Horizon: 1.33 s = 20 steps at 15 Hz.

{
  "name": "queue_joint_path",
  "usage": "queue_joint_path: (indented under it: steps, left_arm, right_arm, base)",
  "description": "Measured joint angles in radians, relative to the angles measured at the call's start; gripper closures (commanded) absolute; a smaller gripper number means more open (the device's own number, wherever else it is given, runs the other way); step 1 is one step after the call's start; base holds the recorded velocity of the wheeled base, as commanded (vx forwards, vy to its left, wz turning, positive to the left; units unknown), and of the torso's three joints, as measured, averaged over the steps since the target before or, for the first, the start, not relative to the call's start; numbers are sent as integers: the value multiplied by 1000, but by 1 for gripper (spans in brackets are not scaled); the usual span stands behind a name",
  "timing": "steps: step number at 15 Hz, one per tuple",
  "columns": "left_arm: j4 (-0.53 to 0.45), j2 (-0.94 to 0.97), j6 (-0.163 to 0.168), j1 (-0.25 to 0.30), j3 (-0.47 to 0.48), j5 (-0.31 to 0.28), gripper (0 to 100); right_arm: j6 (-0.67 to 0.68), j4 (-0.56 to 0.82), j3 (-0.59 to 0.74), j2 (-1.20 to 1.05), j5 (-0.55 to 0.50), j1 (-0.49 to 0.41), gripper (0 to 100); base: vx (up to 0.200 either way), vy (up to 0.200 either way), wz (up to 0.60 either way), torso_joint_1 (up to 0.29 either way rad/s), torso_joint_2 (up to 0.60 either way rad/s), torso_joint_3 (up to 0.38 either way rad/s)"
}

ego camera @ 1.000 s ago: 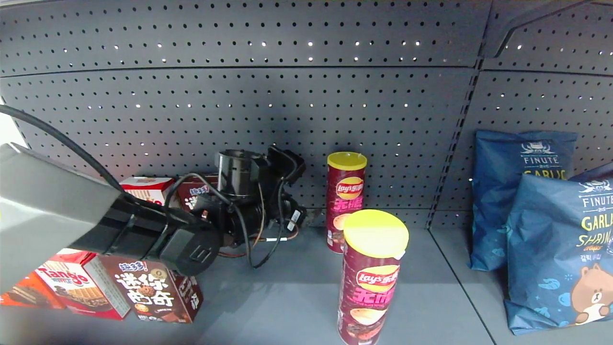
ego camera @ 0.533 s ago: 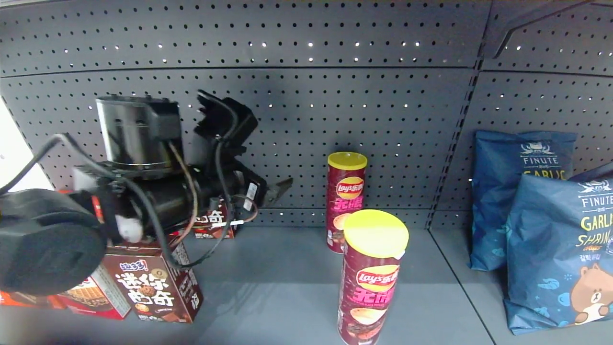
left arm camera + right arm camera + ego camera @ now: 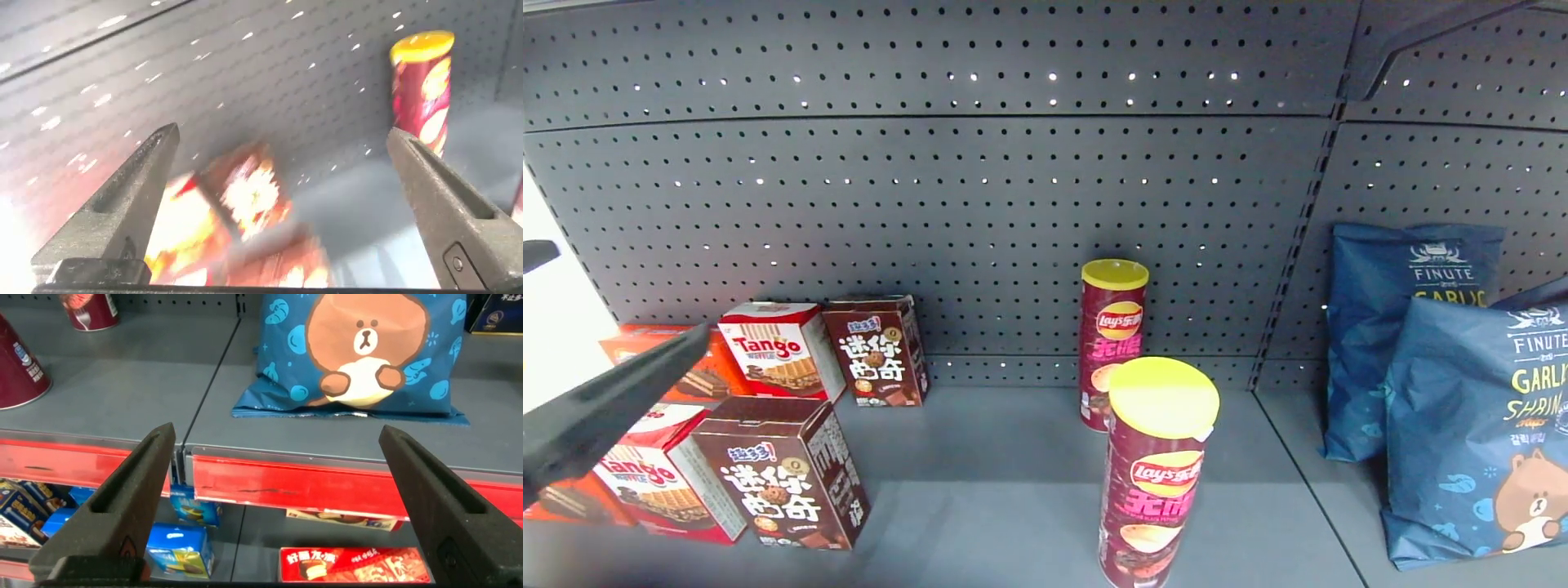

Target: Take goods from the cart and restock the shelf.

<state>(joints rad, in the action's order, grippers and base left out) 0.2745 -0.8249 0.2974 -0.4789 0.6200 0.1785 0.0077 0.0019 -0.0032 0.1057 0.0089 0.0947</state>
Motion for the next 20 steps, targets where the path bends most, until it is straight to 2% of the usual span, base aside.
queue_joint_path:
  steps: [4,7,8,10,12,14,16,18,20]
  left_arm:
    - [-296,442,18,3,-174,78,0]
    - [-412,681,54,4,-345,99,0]
    - [-422,732,55,7,-389,102,0]
    - [-422,786,36,13,-436,103,0]
    - [-417,812,31,15,-483,102,0]
    - [-404,822,22,14,-518,102,0]
    - [-403,825,-47,14,-529,106,0]
    - [-402,826,-56,17,-531,106,0]
    - [-403,827,-60,19,-533,106,0]
  right_arm:
    - [0,0,0,0,0,0,0]
    - [0,2,0,0,-1,1,0]
    - [-3,2,0,1,-4,3,0]
    - [1,2,-8,2,-11,1,0]
    - [44,-1,-116,43,-12,3,0]
    - [56,-8,-261,175,17,30,0]
    - [10,-26,-351,349,53,100,0]
    - [-22,-45,-397,510,64,226,0]
    - [-39,-100,-422,663,24,337,0]
  base:
    - [0,0,0,0,0,0]
    - [0,0,0,0,0,0]
    - [0,0,0,0,0,0]
    - [0,0,0,0,0,0]
    - [0,0,0,0,0,0]
    - [0,0,0,0,0,0]
    - [0,0,0,0,0,0]
    - [0,0,0,0,0,0]
    - [0,0,0,0,0,0]
